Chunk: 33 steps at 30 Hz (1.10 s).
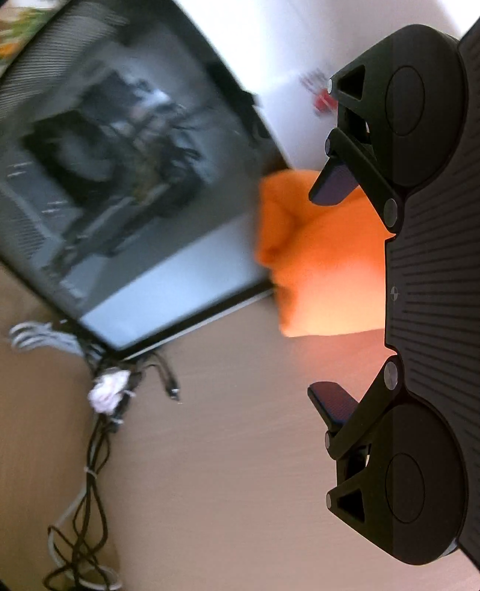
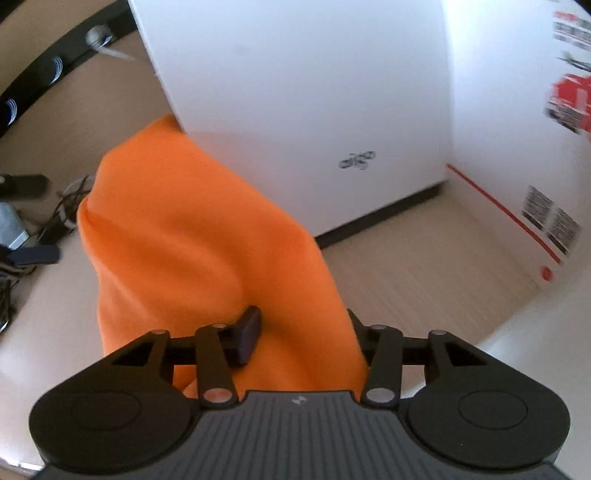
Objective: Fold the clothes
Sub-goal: 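Grasp the orange fabric with the right gripper and lift it toward the left gripper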
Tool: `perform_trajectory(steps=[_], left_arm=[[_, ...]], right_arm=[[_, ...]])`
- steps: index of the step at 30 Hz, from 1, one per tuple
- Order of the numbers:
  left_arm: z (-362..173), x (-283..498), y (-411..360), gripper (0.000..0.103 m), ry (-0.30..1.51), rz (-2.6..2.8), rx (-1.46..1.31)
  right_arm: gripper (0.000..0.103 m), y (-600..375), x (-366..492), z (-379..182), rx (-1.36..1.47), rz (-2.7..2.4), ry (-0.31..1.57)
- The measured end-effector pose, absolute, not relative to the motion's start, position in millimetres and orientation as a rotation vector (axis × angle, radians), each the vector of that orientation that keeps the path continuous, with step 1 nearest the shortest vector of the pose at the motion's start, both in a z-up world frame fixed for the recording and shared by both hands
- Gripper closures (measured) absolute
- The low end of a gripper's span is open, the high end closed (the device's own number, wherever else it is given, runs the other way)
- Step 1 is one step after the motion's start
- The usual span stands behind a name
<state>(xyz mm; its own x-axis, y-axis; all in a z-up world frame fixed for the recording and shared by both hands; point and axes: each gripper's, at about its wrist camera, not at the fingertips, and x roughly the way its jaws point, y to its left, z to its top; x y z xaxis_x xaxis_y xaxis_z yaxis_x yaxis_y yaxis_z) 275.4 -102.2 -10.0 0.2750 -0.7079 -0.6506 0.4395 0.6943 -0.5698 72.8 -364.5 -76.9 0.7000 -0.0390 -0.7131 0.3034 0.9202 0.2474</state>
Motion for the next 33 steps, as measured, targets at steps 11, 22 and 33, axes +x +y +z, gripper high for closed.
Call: perform_trajectory(steps=[11, 22, 33], left_arm=[[5, 220, 29, 0.000, 0.935, -0.470, -0.414], [14, 168, 178, 0.000, 0.759, -0.212, -0.525], [19, 189, 214, 0.000, 0.605, -0.611, -0.200]], right_arm=[[0.058, -235, 144, -79, 0.238, 0.245, 0.816], [0.069, -70, 184, -52, 0.085, 0.461, 0.789], [0.087, -30, 106, 0, -0.340, 0.623, 0.571]])
